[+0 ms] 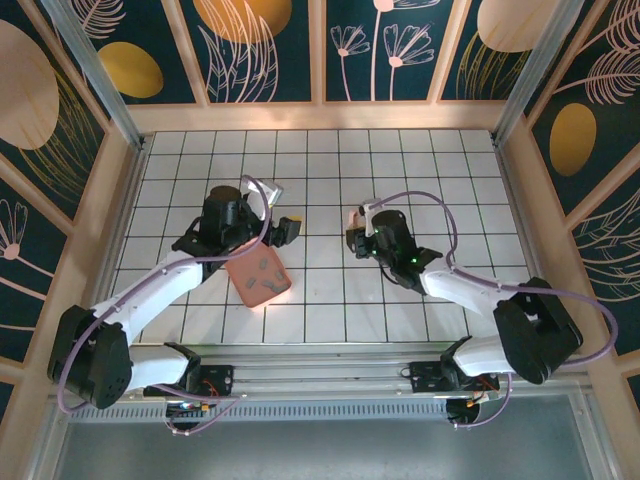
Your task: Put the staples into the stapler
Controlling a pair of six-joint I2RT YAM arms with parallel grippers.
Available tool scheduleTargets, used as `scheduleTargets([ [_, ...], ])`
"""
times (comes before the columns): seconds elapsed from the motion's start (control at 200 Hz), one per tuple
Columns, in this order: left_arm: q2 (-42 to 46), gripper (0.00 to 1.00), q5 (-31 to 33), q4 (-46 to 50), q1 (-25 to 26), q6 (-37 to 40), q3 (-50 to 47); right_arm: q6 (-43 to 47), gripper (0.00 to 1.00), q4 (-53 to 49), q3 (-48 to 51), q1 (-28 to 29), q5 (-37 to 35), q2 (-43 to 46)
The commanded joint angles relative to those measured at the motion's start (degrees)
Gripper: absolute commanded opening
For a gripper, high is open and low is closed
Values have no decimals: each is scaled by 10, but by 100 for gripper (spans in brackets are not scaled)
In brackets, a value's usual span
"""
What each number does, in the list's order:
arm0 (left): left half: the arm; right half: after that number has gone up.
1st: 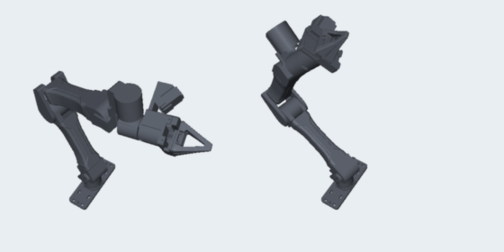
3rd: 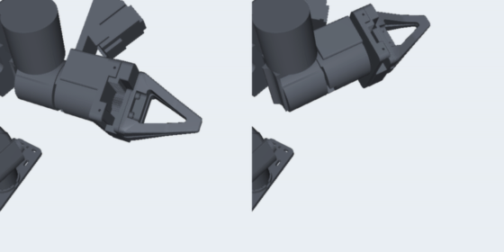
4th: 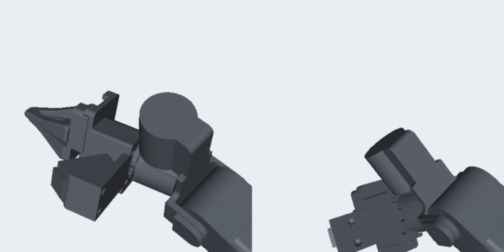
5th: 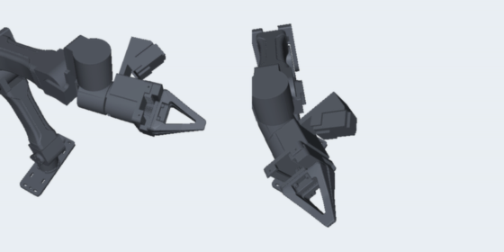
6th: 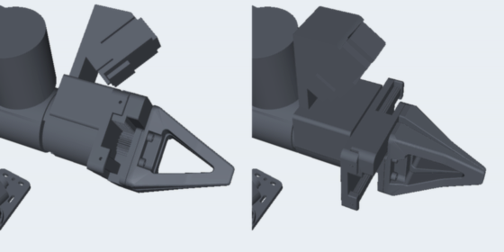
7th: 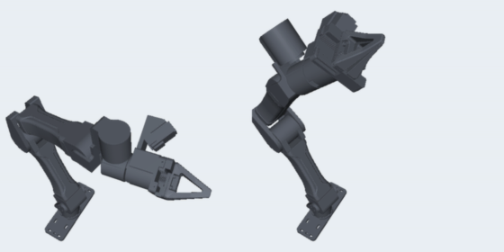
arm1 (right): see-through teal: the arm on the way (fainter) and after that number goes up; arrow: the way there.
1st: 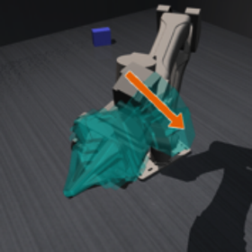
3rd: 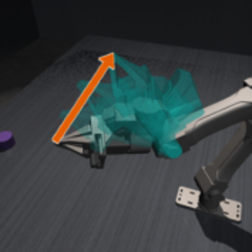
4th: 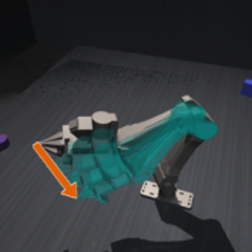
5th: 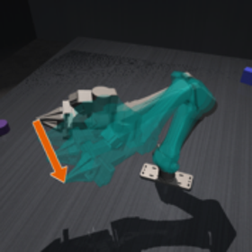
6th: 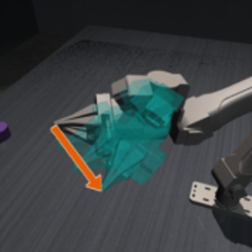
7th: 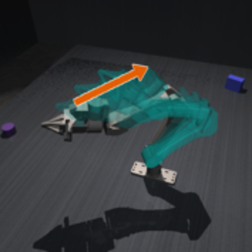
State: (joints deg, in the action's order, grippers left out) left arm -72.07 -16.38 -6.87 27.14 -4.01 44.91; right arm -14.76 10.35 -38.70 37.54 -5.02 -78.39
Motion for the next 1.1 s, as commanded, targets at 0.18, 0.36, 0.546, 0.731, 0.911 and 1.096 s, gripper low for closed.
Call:
scheduleTargets([
  [0.18,20,87,126,-34,1,-141,-43,-153,22,-167,-108,-10,-130,-127],
  [0.36,6,87,124,-11,1,-158,-37,-185,24,-167,-122,-18,-140,-160],
  [0.546,-1,87,119,-10,0,-169,-36,-186,26,-157,-131,-22,-142,-184],
  [0.731,-3,87,122,-2,0,-169,-33,-186,27,-151,-135,-26,-138,-201],
  [0.911,-2,87,123,3,0,-171,-32,-192,31,-151,-137,-26,-132,-210],
  [1.096,2,87,126,10,1,-173,-32,-189,44,-147,-135,-26,-130,-201],
])
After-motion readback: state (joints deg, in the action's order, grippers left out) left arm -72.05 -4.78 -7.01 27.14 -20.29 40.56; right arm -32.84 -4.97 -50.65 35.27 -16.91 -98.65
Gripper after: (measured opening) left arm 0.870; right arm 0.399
